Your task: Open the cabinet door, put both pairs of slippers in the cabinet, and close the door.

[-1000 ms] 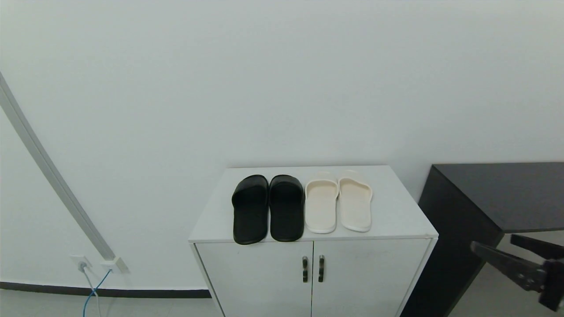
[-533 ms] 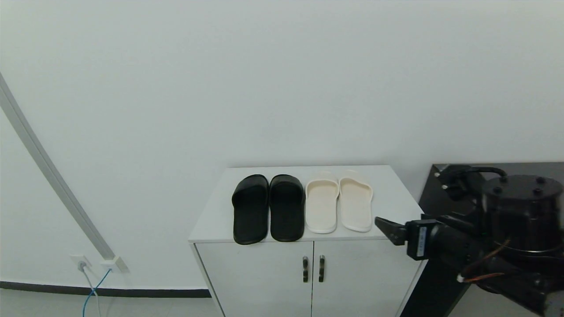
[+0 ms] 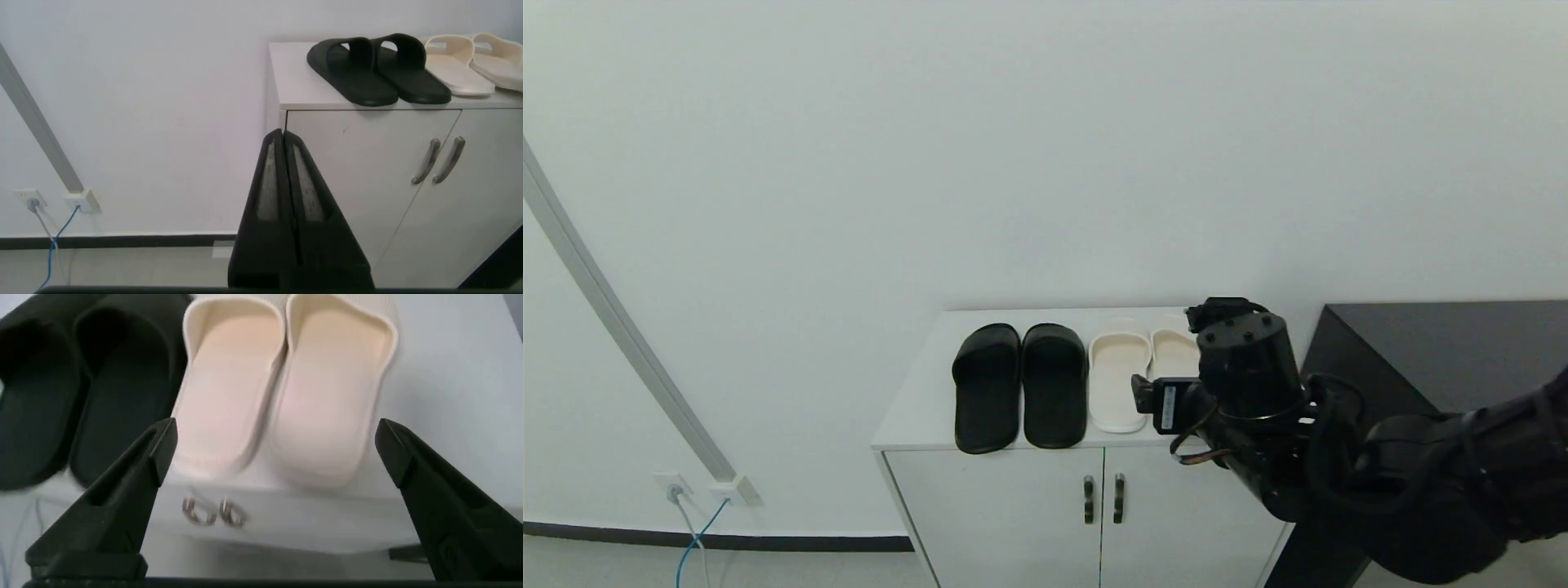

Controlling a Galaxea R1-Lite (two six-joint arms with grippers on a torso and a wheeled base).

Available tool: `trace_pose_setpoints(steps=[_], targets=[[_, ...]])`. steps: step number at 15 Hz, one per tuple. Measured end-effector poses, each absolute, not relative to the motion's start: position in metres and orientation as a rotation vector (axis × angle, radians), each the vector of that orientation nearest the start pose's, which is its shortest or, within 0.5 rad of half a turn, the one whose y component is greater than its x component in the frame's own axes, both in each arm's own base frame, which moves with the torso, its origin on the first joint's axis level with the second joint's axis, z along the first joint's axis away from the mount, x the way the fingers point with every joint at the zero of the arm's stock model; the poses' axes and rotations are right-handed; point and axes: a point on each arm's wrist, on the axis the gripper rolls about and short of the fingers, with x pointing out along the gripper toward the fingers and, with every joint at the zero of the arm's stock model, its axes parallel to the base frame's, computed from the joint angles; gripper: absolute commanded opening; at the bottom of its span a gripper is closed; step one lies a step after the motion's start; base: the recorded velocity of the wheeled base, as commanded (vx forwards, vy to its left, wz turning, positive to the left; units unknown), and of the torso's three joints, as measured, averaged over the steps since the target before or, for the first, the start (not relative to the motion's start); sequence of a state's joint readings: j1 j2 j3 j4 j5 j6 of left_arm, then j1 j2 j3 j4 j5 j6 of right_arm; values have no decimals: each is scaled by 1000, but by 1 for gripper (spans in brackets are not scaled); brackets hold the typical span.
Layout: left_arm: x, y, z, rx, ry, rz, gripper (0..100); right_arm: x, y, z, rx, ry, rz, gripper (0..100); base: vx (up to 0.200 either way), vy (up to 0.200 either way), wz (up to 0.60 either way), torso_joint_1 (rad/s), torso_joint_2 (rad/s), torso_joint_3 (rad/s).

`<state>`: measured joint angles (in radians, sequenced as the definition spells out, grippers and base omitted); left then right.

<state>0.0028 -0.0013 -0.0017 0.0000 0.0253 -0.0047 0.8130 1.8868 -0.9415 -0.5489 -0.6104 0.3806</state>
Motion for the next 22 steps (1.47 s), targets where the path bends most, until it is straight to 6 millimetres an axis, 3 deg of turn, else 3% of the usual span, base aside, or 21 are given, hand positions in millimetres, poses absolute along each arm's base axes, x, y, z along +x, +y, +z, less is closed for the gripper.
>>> trace_pose_setpoints(steps=[4, 10, 17, 18, 22], targets=[[-23, 1, 76, -6, -3, 28, 0, 293, 265, 131, 95, 296, 47, 100, 0, 0, 0, 0, 0, 0], [-23, 1, 76, -9, -3, 28, 0, 368, 274, 107, 68, 250, -38, 100, 0, 0, 0, 0, 0, 0], [-23, 1, 76, -11, -3, 29, 0, 413, 275, 87, 55, 236, -79, 100, 0, 0, 0, 0, 0, 0], [-23, 1, 76, -14, -3, 30, 0, 417, 275, 86, 59, 231, -83, 0, 0, 0, 0, 0, 0, 0], [-23, 1, 76, -15, -3, 31, 0, 422, 274, 80, 60, 231, -92, 0, 0, 0, 0, 0, 0, 0]])
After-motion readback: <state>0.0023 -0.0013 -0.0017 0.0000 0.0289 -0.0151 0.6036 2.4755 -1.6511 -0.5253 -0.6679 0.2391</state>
